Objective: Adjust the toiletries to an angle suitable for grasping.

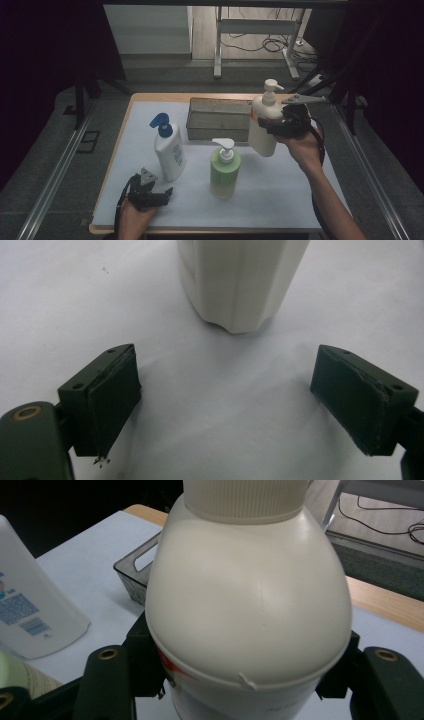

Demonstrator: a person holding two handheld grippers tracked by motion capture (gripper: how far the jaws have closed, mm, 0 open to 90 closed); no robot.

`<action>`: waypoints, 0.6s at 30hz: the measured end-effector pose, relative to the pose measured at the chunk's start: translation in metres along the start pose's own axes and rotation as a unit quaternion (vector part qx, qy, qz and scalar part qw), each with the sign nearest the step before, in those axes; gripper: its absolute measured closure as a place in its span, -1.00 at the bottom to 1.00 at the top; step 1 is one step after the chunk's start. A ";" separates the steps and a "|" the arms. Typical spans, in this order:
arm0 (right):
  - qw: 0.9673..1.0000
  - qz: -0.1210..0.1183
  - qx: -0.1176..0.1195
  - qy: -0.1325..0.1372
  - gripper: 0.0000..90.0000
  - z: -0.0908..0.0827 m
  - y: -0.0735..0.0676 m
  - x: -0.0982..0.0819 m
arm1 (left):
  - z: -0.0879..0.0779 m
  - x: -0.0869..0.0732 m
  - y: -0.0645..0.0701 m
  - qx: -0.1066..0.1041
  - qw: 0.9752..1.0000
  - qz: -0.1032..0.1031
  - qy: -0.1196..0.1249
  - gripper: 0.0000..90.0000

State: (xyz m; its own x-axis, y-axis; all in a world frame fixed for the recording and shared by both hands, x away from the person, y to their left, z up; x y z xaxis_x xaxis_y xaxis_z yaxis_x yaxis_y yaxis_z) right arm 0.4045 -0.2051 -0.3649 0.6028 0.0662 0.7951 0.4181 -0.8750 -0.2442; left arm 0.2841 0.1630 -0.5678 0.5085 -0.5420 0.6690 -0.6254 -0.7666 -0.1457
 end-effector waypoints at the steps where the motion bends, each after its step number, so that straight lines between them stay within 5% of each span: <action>1: 1.000 0.000 0.001 0.000 -0.17 0.001 -0.001 0.002 | 0.000 0.000 0.000 0.000 1.000 0.000 0.000 -0.73; 18: 1.000 -0.003 0.005 0.015 -0.17 0.024 -0.013 0.025 | 0.000 0.000 0.000 0.000 1.000 0.001 -0.001 -0.73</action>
State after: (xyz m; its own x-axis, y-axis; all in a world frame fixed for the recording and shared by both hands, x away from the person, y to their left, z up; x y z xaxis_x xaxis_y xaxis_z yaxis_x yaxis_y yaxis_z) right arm 0.4302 -0.1807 -0.3555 0.5801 0.0576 0.8125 0.4292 -0.8694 -0.2447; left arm 0.2841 0.1633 -0.5678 0.5083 -0.5437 0.6678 -0.6263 -0.7656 -0.1467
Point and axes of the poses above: each handheld gripper's, and its own axes: z roughly forward along the jaws, x roughly out of its top, y roughly to its right, the point moved 6 cm from there along z, roughly forward along the jaws, and after that the axes turned 15 degrees about z, right-handed, at the moved point
